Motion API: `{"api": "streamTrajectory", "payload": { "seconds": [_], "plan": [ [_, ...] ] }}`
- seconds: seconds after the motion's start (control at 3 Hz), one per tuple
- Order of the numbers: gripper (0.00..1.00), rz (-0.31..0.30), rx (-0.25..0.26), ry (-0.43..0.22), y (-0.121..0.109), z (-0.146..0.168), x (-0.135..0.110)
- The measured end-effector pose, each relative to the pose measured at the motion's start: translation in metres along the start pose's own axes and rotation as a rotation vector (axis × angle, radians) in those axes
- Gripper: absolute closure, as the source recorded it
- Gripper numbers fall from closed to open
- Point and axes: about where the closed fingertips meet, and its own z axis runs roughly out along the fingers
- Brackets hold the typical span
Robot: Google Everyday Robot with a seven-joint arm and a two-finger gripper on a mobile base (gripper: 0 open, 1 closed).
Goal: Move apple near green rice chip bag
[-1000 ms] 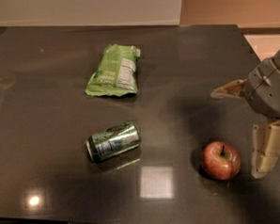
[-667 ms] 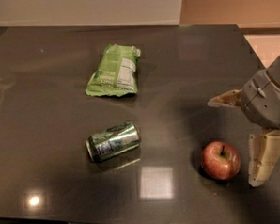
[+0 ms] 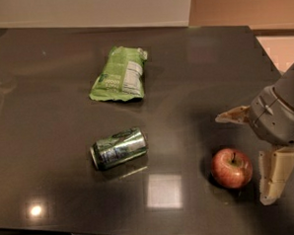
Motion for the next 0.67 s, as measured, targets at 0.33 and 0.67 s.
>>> {"api": "streamTrajectory", "payload": {
  "seconds": [0.33,0.67],
  "plan": [
    [0.18,-0.014,-0.018,0.003,0.004,0.0065,-0.0014],
    [0.41,-0.032,-0.038,0.003,0.0067,0.0105,-0.0033]
  ]
}}
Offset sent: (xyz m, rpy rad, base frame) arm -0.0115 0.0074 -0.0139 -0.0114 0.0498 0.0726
